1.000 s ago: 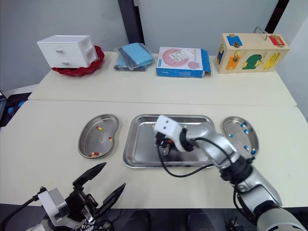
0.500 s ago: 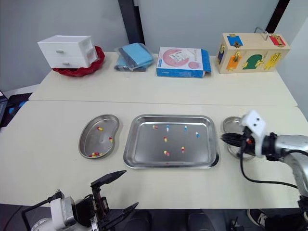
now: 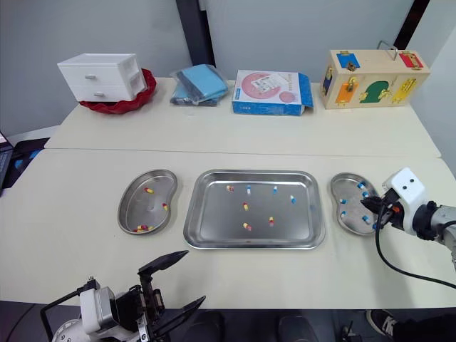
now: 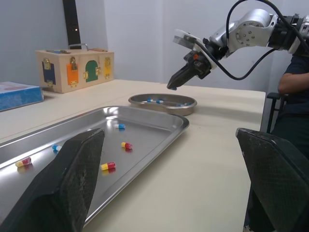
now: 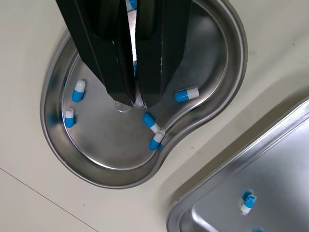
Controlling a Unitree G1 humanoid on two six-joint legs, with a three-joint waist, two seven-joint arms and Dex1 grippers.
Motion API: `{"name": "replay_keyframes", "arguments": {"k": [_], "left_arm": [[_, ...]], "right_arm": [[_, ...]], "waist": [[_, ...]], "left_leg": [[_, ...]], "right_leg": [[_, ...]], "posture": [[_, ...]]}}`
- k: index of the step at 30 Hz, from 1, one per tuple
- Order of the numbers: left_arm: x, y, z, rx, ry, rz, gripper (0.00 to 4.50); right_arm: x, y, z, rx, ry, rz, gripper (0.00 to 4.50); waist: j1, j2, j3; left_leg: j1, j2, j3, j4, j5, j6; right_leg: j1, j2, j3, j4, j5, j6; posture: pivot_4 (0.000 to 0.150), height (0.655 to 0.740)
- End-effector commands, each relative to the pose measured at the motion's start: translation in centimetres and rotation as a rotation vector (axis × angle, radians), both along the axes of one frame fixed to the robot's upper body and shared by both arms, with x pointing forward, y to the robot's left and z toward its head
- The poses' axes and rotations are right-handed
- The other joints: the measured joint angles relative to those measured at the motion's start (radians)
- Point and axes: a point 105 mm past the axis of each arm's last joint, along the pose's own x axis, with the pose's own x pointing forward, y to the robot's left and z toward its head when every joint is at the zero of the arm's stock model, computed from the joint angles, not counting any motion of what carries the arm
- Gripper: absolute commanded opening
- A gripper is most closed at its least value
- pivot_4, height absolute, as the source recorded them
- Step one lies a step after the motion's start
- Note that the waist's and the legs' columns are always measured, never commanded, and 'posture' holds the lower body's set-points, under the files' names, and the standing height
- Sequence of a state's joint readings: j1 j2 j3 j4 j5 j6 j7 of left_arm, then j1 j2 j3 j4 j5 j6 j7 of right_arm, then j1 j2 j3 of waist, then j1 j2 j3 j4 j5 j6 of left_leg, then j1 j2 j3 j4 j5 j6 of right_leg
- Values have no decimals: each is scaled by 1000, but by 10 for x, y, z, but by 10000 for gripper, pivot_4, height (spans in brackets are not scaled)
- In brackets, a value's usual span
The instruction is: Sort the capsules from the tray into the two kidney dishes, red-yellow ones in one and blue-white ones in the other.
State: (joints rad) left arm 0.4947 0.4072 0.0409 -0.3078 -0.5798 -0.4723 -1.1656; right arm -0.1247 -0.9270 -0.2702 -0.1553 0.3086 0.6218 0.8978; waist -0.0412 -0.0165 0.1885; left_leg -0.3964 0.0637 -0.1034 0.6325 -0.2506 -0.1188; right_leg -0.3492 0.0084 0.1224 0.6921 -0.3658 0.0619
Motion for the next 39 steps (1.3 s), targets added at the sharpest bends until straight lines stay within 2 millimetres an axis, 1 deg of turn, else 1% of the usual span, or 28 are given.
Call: {"name": "replay_keyframes", "arguments": {"k": [1,14,22,24,25,27,35,38,39], "left_arm": [[0,0,6,-10,-38,13,45000],[2,-1,4,-14,-43,28,45000],[2,0,2,-10,-37,30,45000],[2,0,2,-10,-37,32,45000],[2,0,2,-9,-35,32,45000],[2,0,1,-9,-34,31,45000],[1,2,-2,-5,-30,37,45000],[1,3,-2,-3,-30,42,45000],[2,4,-3,-2,-29,45,45000]], "right_arm": [[1,2,7,-12,-30,15,123],[4,0,8,-28,-38,2,123],[4,3,9,-25,-32,7,123],[4,3,9,-26,-24,7,5942],[3,4,9,-26,-23,7,7207],[3,4,10,-23,-23,6,12102],[3,7,11,-18,-24,14,33098],[3,7,11,-16,-26,16,44227],[3,7,12,-14,-28,17,44743]], "waist": [[0,0,0],[0,0,0],[1,0,0],[1,0,0],[1,0,0],[1,0,0],[1,0,0],[1,0,0],[1,0,0]], "left_leg": [[0,0,0,0,0,0],[0,0,0,0,0,0],[0,0,0,0,0,0],[0,0,0,0,0,0],[0,0,0,0,0,0],[0,0,0,0,0,0],[0,0,0,0,0,0],[0,0,0,1,0,0],[0,0,0,1,0,0]], "right_leg": [[0,0,0,0,0,0],[0,0,0,0,0,0],[1,0,0,0,0,0],[1,0,0,0,0,0],[1,0,0,0,0,0],[1,0,0,0,0,0],[1,0,0,0,0,0],[1,0,0,0,0,0],[1,0,0,0,0,0]], "posture": [[1500,7400],[1500,7400],[1500,7400],[1500,7400],[1500,7400],[1500,7400],[1500,7400],[1500,7400],[1500,7400]]}}
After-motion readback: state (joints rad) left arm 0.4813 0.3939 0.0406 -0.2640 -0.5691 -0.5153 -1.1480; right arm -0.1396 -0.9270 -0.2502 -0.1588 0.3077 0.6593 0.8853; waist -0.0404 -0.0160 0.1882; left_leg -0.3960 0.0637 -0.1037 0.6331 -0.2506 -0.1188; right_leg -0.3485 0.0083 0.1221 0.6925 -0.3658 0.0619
